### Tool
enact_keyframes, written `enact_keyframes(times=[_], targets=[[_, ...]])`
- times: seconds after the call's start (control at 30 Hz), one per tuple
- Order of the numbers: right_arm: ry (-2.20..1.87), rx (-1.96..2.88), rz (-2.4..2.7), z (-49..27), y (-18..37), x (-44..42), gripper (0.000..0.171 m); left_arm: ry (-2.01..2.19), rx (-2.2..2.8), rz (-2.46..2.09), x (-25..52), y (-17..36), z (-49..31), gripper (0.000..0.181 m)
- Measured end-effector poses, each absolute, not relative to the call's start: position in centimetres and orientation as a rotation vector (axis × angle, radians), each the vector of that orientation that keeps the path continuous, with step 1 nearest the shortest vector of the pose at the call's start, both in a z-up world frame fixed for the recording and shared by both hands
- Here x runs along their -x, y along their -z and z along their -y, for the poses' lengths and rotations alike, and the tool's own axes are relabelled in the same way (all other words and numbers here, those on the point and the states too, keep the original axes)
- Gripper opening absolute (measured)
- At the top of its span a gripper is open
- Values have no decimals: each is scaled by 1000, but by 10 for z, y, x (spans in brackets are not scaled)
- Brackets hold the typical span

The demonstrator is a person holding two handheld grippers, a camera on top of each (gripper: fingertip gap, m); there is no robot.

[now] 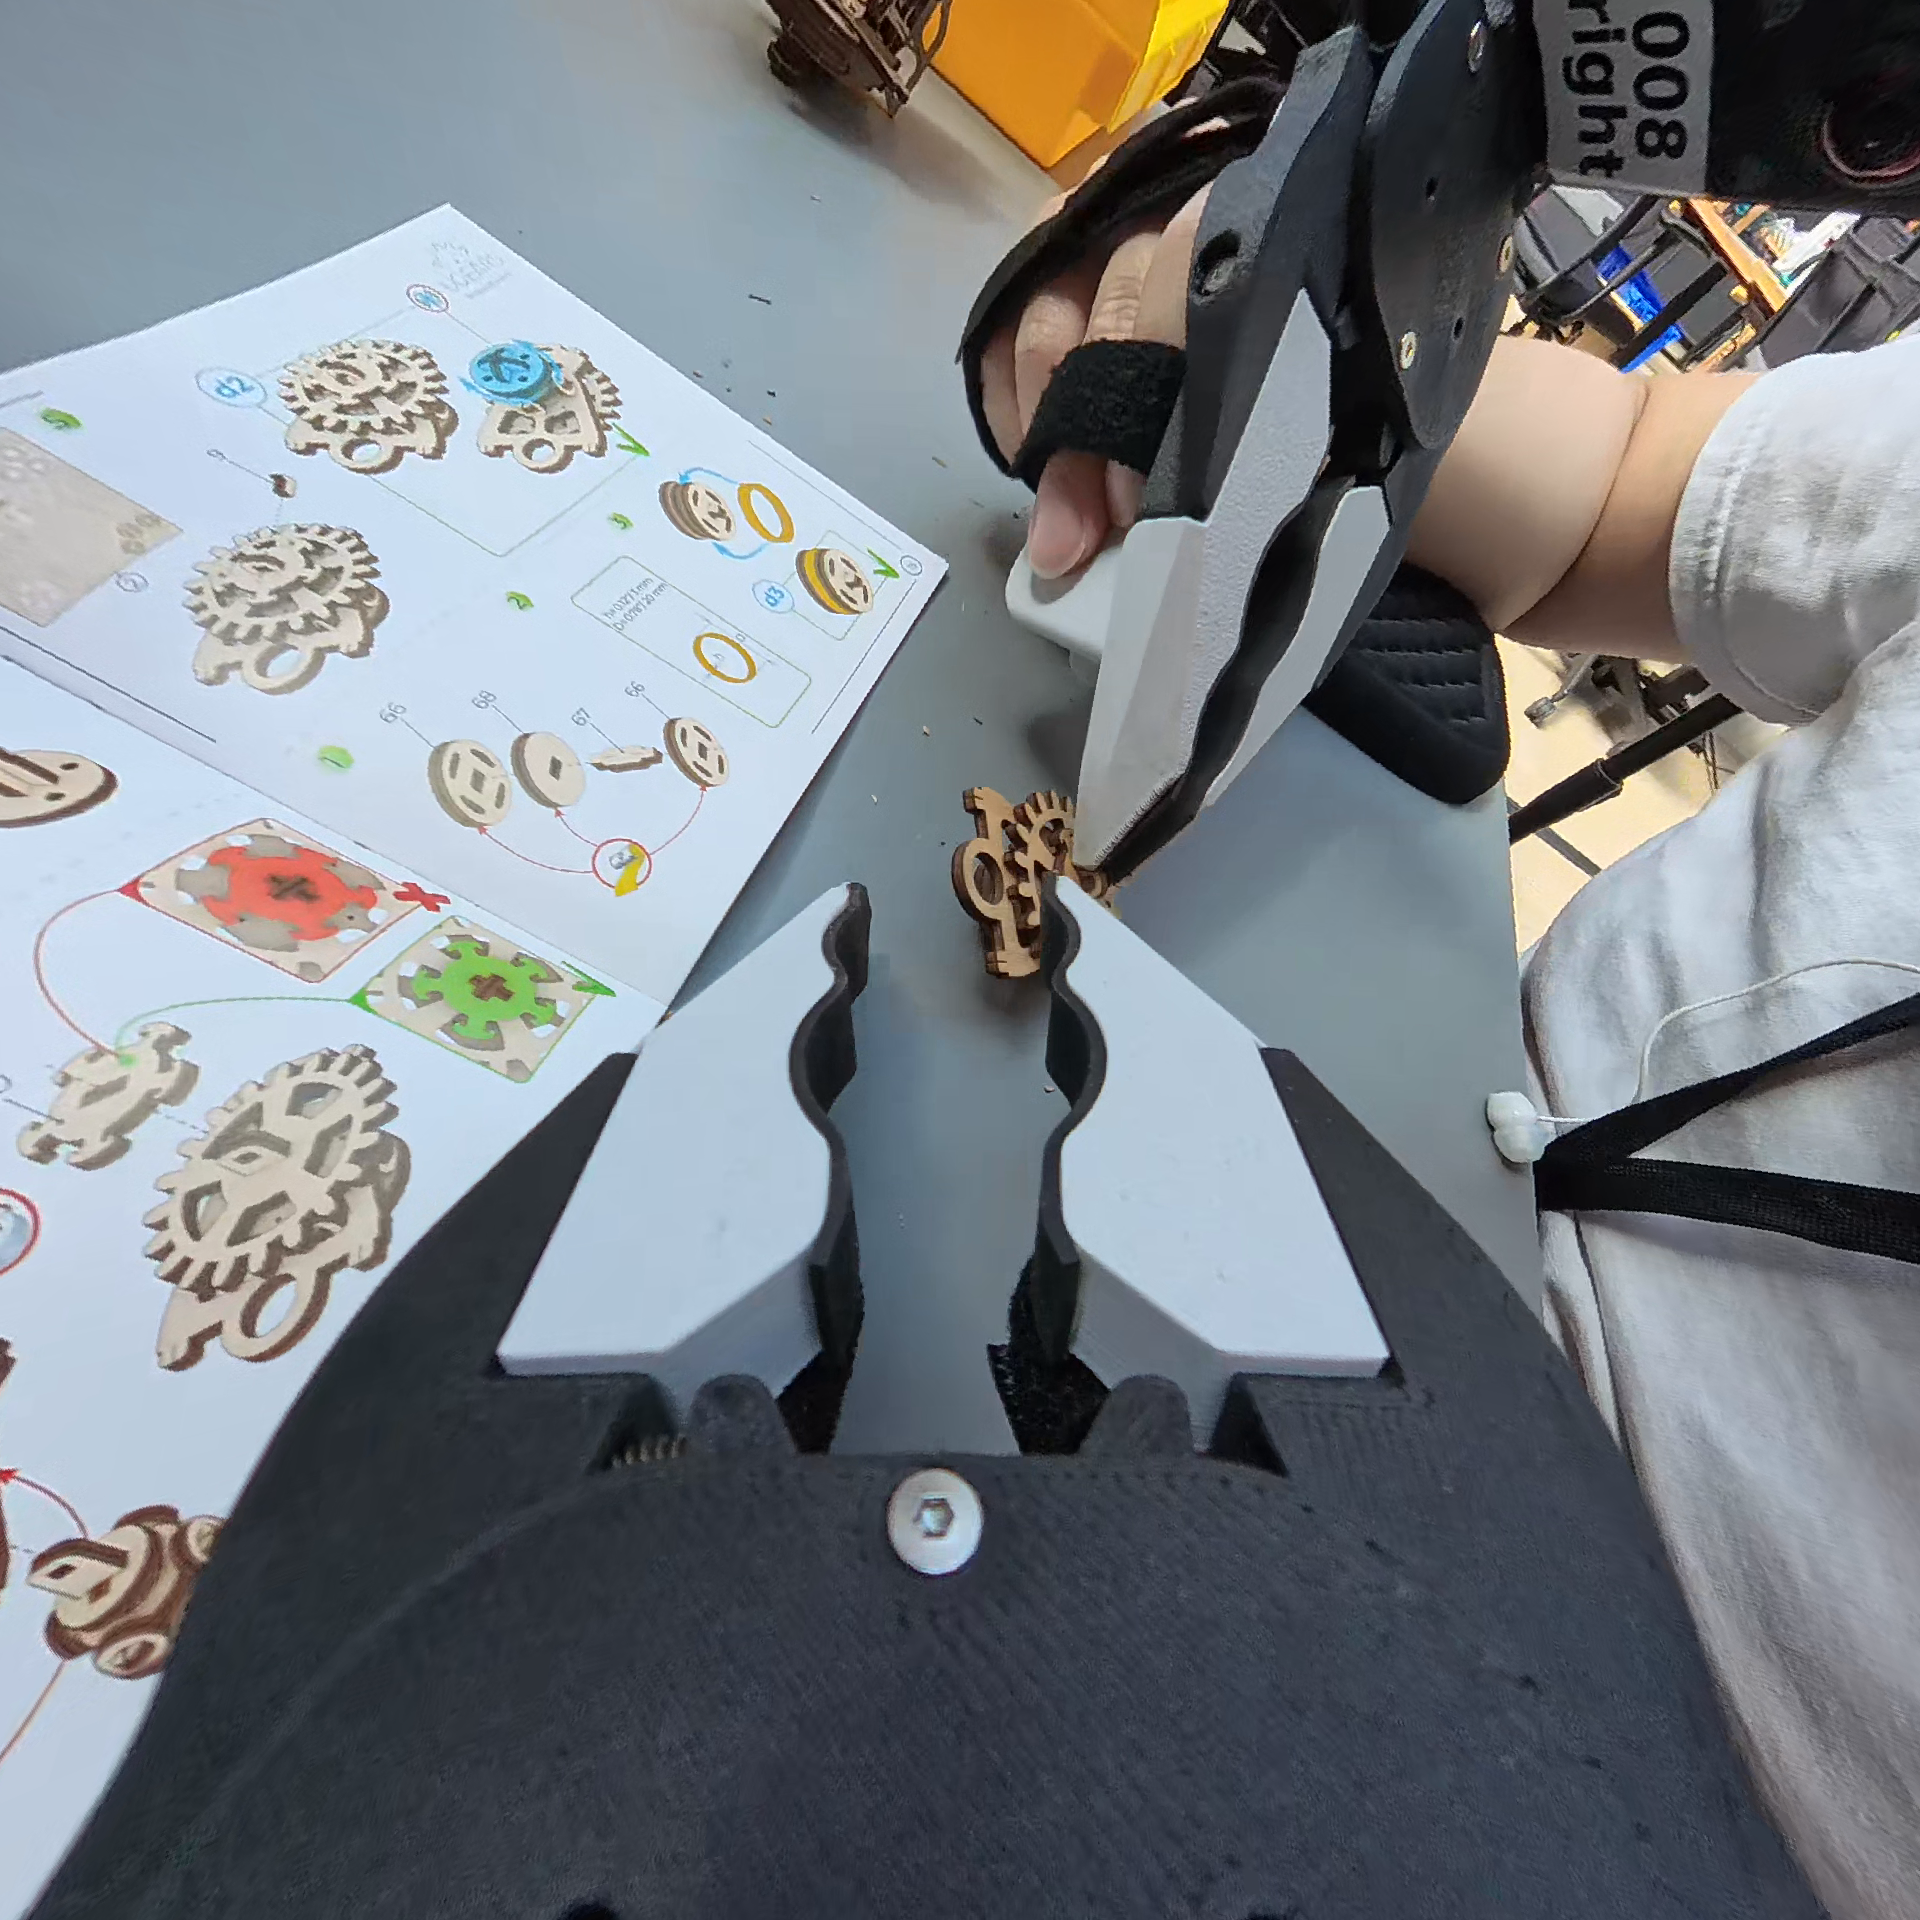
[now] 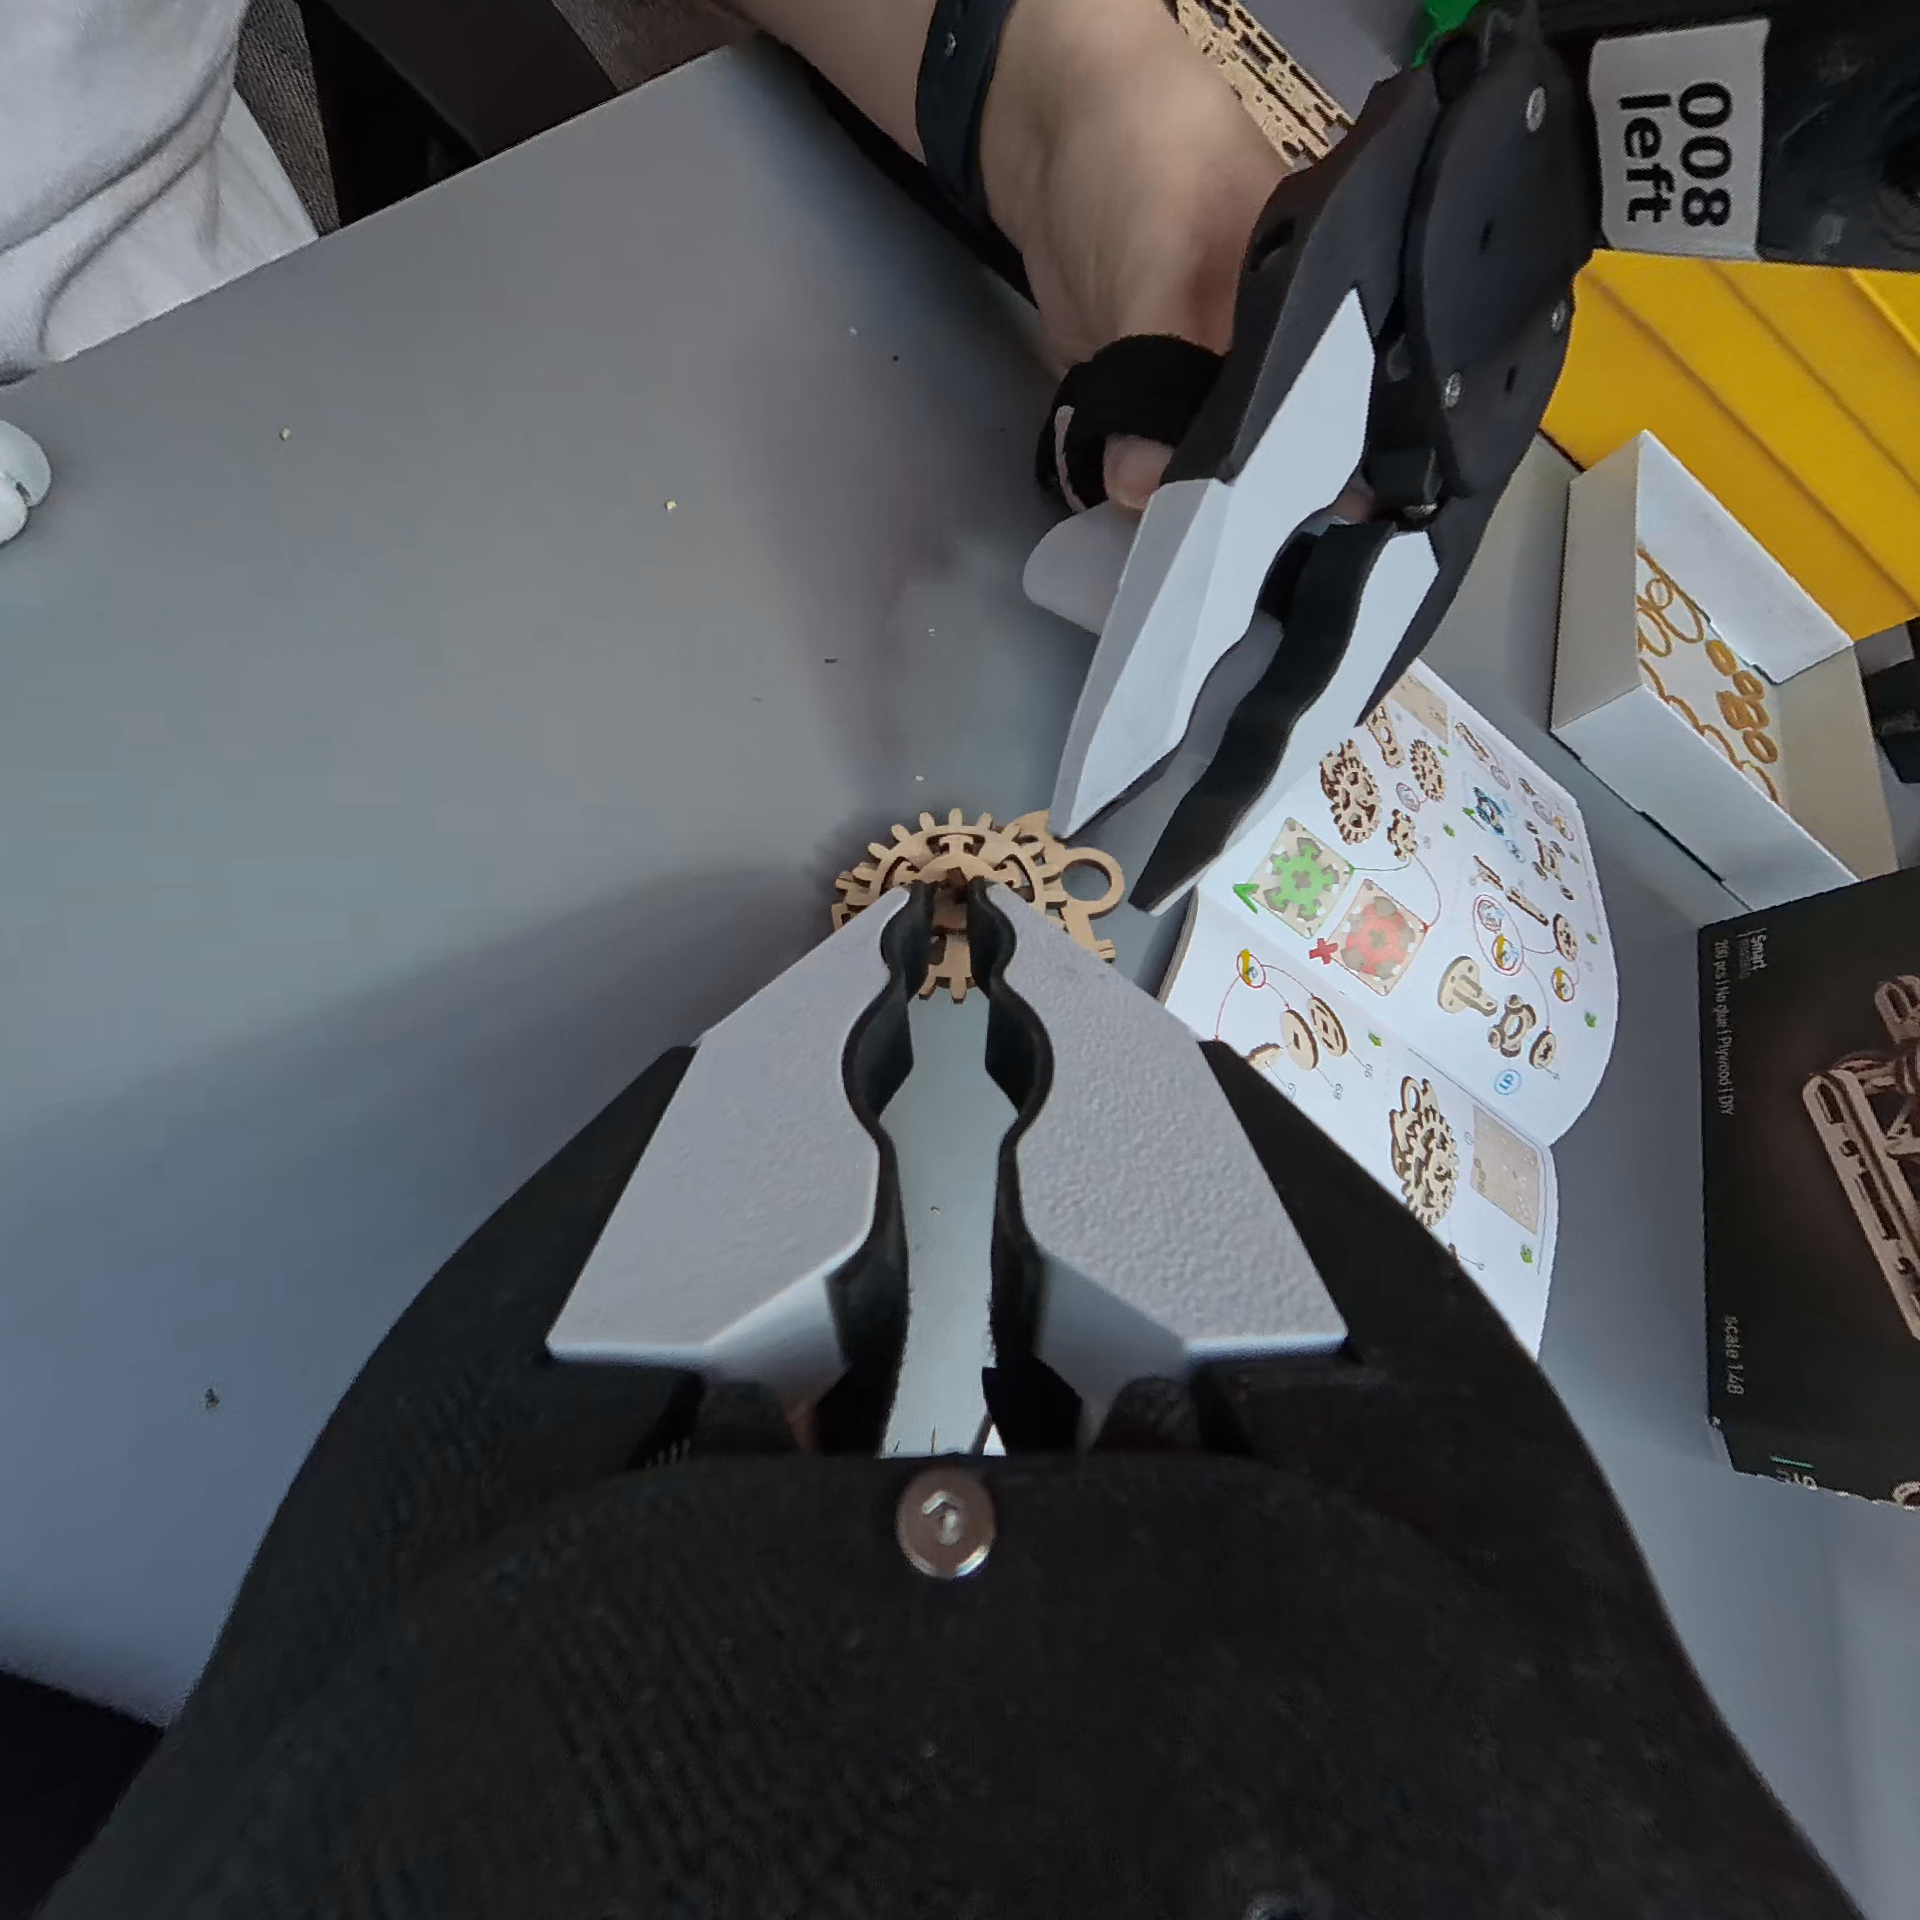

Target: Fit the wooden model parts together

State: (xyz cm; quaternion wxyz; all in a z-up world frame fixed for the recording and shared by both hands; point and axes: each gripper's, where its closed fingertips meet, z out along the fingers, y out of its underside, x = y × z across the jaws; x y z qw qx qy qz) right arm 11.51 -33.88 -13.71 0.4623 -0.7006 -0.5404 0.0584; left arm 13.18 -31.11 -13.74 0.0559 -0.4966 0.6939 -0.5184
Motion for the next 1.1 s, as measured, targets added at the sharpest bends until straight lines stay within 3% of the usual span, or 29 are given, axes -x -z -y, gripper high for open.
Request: enact_keyframes(times=[0.07,0.13,0.6,0.73,0.97,1.1], targets=[[-157,1707,1339,339,137,-115,6,1558,1542,-2145,-134,143,316,29],[-167,1697,1334,339,136,-117,6,1616,1565,-2148,-133,142,321,16],[-182,2085,786,326,133,-135,20,1710,1919,-1839,-131,146,301,12],[-121,2047,730,322,126,-127,7,1728,1950,-1811,-133,146,302,12],[-42,2058,736,316,135,-135,3,1722,1905,-1802,-134,142,301,9],[-95,2044,755,319,136,-138,3,1636,1608,-1899,-132,125,297,23]])
